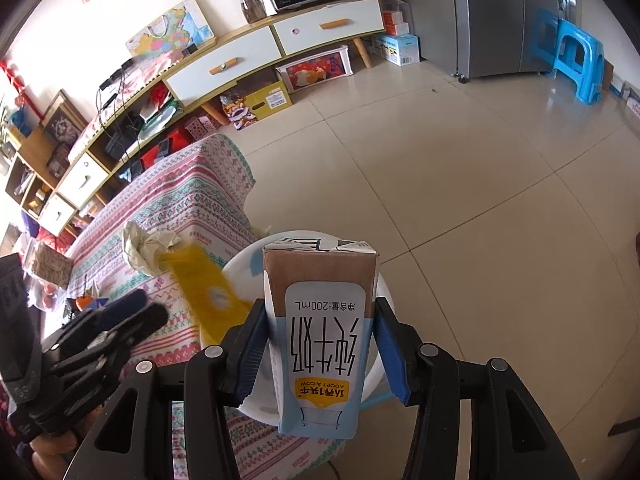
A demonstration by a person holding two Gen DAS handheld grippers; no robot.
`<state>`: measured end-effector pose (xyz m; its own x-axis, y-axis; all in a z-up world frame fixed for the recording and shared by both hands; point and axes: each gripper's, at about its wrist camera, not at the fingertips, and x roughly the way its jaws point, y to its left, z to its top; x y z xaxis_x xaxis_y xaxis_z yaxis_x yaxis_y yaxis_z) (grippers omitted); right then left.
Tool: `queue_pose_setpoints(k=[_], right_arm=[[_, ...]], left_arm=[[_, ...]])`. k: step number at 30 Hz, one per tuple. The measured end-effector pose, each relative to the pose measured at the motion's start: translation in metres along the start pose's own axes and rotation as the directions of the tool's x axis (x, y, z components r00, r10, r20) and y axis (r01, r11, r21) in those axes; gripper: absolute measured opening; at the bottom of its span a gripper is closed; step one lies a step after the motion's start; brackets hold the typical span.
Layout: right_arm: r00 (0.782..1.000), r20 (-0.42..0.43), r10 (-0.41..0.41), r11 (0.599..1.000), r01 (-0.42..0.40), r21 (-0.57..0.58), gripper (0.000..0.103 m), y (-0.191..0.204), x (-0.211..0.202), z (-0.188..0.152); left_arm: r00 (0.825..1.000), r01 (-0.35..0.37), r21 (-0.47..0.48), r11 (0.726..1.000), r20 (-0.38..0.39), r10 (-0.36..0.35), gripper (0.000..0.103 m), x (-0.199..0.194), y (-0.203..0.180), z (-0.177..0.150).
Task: Collect trash
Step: 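Carry bag and carton over the white bucket and open both tools to drop them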
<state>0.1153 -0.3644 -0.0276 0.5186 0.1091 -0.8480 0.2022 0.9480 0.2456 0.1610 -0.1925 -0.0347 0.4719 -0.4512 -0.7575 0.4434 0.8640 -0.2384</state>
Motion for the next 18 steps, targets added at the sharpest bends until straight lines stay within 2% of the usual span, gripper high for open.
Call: queue_pose_setpoints(k=[2,9,11,14,15,16,18], right_arm=[[1.000,0.000,-0.002,1.000,0.002,0.006,0.053,-0.001,0.000,0.001],[1.000,-0.008,-0.020,1.000,0.020,0.002,0.053,0.005,0.005,0.004],[0.999,-0.010,-0.032,0.999,0.032,0.000,0.053,0.006,0.007,0.004],[0.999,-0.006,-0.051,0.999,0.051,-0.002,0.054,0.006,0.007,0.005],[0.999,-0.007,-0.050,0.999,0.050,0.000,0.057,0.007,0.007,0.005],[0.999,-0.011,-0.047,0.999,0.047,0.005,0.067,0.007,0.007,0.005],[0.999,-0.007,-0.041,0.999,0.041,0.013,0.077,0.007,0.005,0.004]], left_arm=[[1.000,-0.015,0.014,1.000,0.002,0.015,0.076,-0.009,-0.001,-0.003],[0.997,-0.079,0.036,0.996,-0.003,0.079,0.089,-0.035,0.013,-0.007],[0.995,-0.102,0.029,0.994,0.001,0.102,0.097,-0.045,0.018,-0.009],[0.992,-0.129,0.025,0.991,0.017,0.128,0.100,-0.057,0.027,-0.012],[0.990,-0.141,0.022,0.990,0.021,0.140,0.101,-0.062,0.031,-0.015],[0.988,-0.152,0.017,0.988,0.023,0.152,0.101,-0.067,0.035,-0.016],[0.986,-0.165,0.005,0.986,0.021,0.165,0.101,-0.075,0.044,-0.018]])
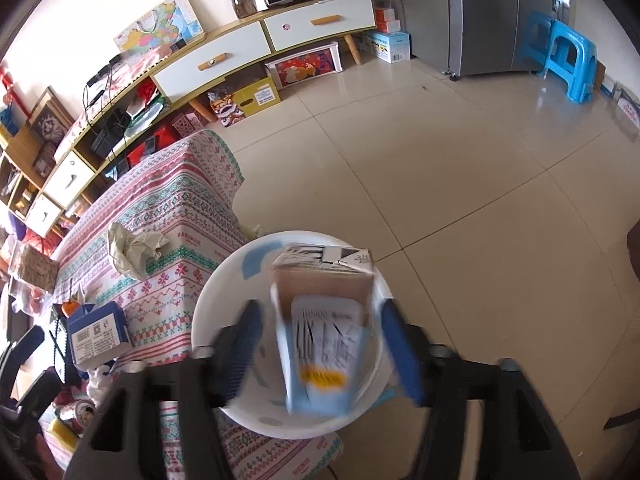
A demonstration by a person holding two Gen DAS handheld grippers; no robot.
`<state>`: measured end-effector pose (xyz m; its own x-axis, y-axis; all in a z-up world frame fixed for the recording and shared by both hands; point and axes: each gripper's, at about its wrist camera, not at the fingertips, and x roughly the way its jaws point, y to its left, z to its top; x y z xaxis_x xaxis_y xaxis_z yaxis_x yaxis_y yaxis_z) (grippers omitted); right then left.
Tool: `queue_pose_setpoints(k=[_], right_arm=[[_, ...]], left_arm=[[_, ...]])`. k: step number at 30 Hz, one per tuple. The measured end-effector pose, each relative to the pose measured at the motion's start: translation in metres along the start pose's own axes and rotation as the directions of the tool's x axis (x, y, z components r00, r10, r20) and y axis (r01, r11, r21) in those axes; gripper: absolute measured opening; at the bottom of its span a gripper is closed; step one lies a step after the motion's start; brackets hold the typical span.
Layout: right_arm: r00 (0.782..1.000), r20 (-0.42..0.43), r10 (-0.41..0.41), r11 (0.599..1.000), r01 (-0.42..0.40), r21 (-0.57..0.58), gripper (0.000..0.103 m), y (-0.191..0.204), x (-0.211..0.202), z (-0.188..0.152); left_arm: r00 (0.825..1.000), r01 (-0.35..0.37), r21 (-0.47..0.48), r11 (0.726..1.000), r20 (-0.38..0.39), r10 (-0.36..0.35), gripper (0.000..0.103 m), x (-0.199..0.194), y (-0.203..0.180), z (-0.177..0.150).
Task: Collect trash
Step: 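Carry bag and carton over the white bucket and open both tools to drop them, then grasp the yellow sponge with the left tool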
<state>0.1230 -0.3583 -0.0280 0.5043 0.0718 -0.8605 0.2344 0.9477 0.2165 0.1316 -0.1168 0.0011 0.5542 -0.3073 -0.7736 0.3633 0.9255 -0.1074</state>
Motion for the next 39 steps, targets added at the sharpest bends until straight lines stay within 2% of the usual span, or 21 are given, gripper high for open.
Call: queue_pose_setpoints(k=[9,18,22,31,39], right_arm=[[1.000,0.000,-0.015,0.997,0.015,-0.079,0.080,0.027,-0.010,-0.007],[1.000,-0.020,0.000,0.990,-0.003,-0.144,0.083,0.064,-0.015,-0.023],[0.999,-0.039,0.000,0.983,-0.007,-0.183,0.084,0.086,-0.010,-0.030],[0.997,-0.073,0.012,0.951,-0.033,-0.306,0.084,0.129,-0.005,-0.058],[0.995,-0.095,-0.002,0.924,-0.035,-0.381,0.084,0.146,-0.003,-0.082]], left_arm=[[0.996,-0.089,-0.076,0.993,-0.031,0.087,0.101,-0.025,0.056,-0.014],[0.985,-0.155,-0.194,0.969,-0.109,0.136,0.101,-0.032,0.118,-0.041],[0.981,-0.120,-0.260,0.958,-0.176,0.075,0.101,-0.029,0.136,-0.052],[0.959,-0.019,-0.255,0.967,-0.278,-0.054,0.101,-0.034,0.135,-0.089],[0.945,0.016,-0.323,0.946,-0.303,-0.119,0.101,-0.037,0.125,-0.127]])
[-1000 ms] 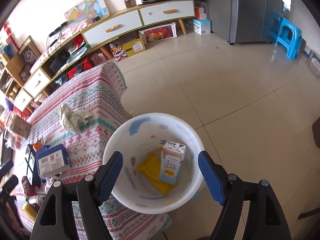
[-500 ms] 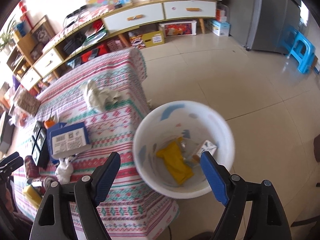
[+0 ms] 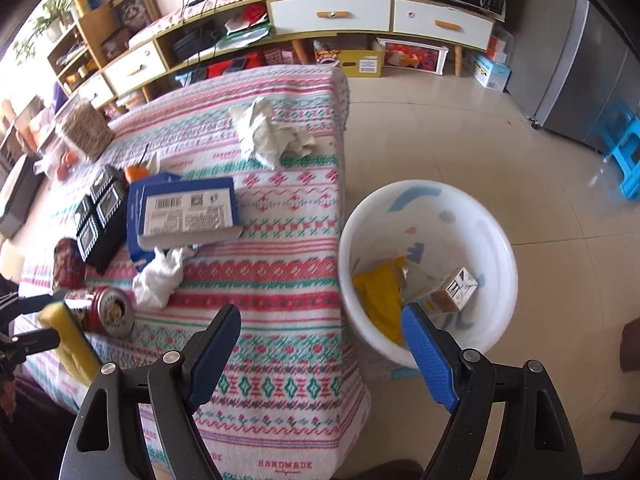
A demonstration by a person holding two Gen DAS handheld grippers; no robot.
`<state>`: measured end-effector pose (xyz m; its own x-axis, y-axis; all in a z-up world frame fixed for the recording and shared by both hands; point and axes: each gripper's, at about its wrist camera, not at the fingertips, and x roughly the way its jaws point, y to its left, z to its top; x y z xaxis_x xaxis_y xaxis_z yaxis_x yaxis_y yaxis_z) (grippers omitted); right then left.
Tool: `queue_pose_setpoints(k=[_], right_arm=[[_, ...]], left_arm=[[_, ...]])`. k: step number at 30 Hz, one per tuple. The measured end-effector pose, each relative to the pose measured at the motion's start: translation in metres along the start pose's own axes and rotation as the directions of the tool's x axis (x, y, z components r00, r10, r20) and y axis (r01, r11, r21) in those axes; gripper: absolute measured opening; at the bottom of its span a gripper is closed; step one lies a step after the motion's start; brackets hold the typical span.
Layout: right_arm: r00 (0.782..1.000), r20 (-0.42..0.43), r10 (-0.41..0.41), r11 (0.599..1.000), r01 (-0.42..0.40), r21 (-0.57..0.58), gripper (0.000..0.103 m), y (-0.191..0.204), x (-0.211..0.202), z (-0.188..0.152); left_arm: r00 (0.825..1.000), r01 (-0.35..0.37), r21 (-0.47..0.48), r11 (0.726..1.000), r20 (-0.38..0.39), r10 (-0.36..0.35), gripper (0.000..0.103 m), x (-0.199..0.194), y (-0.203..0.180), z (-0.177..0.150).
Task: Collect trash
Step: 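Grasp the yellow sponge with the left tool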
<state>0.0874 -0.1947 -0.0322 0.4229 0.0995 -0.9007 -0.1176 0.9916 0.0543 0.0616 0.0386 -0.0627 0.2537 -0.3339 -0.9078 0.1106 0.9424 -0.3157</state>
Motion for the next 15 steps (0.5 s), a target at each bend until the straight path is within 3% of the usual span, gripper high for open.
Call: queue_pose_setpoints(k=[7,9,11,15], right_arm=[[1.000,-0.008,0.000,1.000,0.000,0.004,0.084,0.005,0.003,-0.002],[1.000,-0.009,0.005,1.000,-0.005,0.008,0.084,0.008,0.004,-0.001],[1.000,-0.012,0.013,1.000,-0.013,0.008,0.084,0.010,0.004,-0.001],[1.000,-0.014,0.023,1.000,-0.023,-0.009,0.084,0.022,0.007,0.001]], left_arm=[[1.000,-0.006,-0.009,1.000,0.028,0.006,0.091,0.001,-0.006,-0.007],[1.000,-0.014,0.004,1.000,0.023,0.014,0.080,0.003,-0.009,-0.007],[1.000,-0.009,0.007,1.000,0.020,0.009,0.062,0.005,-0.009,-0.006],[0.999,0.010,0.014,1.000,0.043,-0.011,0.061,-0.005,-0.007,-0.007]])
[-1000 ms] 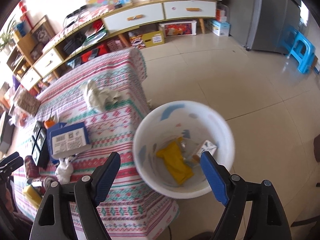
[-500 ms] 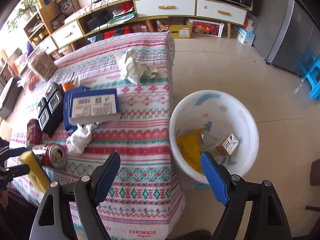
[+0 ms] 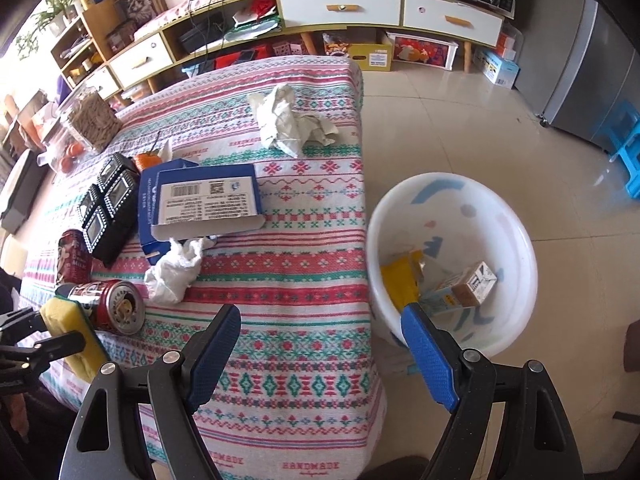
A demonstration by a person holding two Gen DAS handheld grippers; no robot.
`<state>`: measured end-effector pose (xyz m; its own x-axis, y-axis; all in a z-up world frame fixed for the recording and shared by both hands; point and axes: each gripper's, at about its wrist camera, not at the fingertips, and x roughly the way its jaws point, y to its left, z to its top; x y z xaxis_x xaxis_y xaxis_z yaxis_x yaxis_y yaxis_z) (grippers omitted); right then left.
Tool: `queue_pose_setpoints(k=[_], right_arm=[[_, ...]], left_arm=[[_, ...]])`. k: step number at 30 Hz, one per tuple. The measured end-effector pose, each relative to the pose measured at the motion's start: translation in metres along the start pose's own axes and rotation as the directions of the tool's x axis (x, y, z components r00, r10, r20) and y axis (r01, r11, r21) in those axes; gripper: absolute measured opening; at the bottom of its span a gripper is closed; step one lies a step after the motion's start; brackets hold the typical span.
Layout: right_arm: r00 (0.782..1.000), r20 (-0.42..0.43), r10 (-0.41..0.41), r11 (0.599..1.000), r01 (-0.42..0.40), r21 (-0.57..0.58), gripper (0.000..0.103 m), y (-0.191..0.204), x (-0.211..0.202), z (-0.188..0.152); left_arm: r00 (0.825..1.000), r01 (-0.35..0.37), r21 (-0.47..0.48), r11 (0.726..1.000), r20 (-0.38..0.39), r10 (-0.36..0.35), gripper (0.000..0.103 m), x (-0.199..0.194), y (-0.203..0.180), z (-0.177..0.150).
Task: Collect trash
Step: 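Grasp the yellow sponge with the left tool, then grasp the crumpled white tissue with the right tool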
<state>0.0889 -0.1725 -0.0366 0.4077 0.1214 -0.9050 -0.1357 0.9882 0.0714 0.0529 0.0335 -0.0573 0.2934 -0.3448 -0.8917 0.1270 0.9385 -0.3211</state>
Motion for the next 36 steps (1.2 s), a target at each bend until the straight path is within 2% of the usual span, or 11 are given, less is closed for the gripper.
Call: queue_pose_setpoints(k=[6,11,17,26,29,32,36], right_arm=[[1.000,-0.009,0.019,1.000,-0.019,-0.023,0.084,0.017,0.007,0.006],[0.998,-0.034,0.054,0.998,-0.055,-0.039,0.084,0.040,0.019,0.013],[0.994,-0.070,0.079,0.992,-0.085,-0.091,0.084,0.072,0.035,0.018],[0.986,-0.114,0.124,0.987,-0.134,-0.091,0.083,0.098,0.061,0.026],[0.984,-0.123,0.130,0.987,-0.140,-0.079,0.079,0.101,0.067,0.029],[0.979,-0.142,0.146,0.985,-0.157,-0.069,0.068,0.102,0.073,0.030],[0.968,-0.160,0.191,0.977,-0.203,-0.062,0.047,0.105,0.073,0.028]], left_arm=[[0.997,0.046,0.007,0.999,0.070,-0.046,0.059,-0.028,0.007,0.004],[0.992,-0.007,0.024,1.000,0.129,0.004,0.059,-0.041,0.013,0.013],[0.985,-0.019,-0.002,1.000,0.171,0.019,0.059,-0.050,0.027,0.020],[0.985,-0.010,-0.025,1.000,0.173,0.014,0.059,-0.050,0.035,0.024],[0.985,-0.007,-0.023,1.000,0.172,0.010,0.059,-0.052,0.034,0.023],[0.985,-0.006,-0.020,1.000,0.173,0.009,0.059,-0.052,0.033,0.024],[0.985,-0.012,-0.015,1.000,0.174,0.014,0.059,-0.051,0.030,0.024]])
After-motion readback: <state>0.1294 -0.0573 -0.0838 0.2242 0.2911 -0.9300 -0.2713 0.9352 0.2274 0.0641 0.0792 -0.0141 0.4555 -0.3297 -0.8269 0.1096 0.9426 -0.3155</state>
